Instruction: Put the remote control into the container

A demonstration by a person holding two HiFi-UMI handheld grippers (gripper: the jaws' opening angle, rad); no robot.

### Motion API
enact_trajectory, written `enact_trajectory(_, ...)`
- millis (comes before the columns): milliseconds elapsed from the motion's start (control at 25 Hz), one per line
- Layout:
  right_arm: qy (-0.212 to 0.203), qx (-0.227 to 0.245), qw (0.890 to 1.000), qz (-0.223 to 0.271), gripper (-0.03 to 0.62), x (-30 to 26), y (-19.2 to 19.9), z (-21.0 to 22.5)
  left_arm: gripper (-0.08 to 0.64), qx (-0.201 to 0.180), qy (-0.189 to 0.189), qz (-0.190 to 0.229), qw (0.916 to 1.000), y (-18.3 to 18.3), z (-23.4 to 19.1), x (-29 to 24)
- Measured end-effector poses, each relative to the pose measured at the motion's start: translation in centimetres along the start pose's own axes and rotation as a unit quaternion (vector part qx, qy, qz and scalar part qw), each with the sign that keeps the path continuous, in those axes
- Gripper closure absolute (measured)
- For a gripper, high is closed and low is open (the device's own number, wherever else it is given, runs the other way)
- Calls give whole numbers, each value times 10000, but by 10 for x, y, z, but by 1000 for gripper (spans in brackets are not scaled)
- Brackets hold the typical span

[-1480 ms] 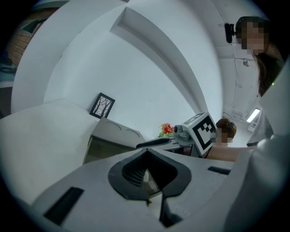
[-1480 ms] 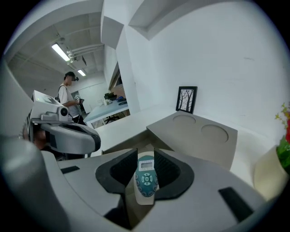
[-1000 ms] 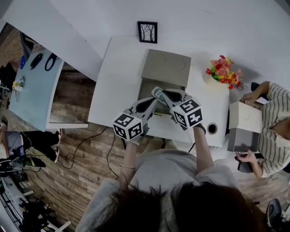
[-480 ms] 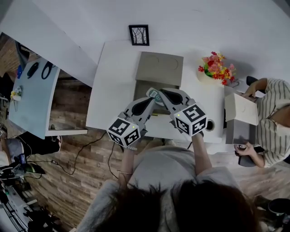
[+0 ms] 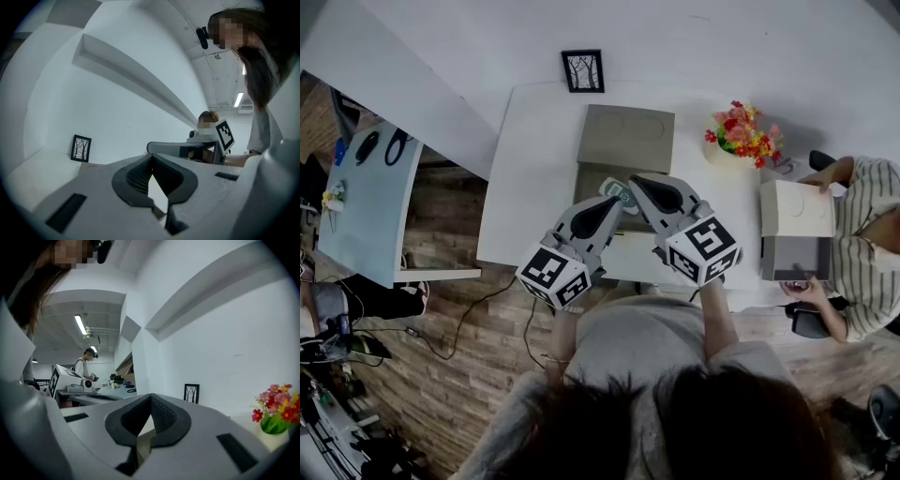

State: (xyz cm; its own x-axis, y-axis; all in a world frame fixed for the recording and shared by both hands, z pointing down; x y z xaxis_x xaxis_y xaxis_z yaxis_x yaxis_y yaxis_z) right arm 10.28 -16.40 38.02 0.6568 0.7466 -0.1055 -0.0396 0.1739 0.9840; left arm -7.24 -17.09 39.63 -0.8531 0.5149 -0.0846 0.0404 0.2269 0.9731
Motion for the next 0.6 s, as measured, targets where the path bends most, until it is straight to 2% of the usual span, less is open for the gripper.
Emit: enact_trajectory(600, -97, 55, 9998, 137, 594, -2, -3, -12, 557, -242, -114, 24, 9996, -9, 4, 15)
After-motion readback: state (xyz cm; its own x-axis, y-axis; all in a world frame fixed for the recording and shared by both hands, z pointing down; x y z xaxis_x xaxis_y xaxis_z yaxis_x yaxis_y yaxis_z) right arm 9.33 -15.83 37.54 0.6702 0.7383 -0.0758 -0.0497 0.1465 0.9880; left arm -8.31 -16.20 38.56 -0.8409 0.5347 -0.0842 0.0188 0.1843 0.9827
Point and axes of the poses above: the fingertips, and each gripper's own axes: x backward along the fingers, z to its right, y out of its underside, the point moved 10 cm from there along x, backward along the fingers, and after that the axes turned 4 degrees about -y, right-handed, at the moved point
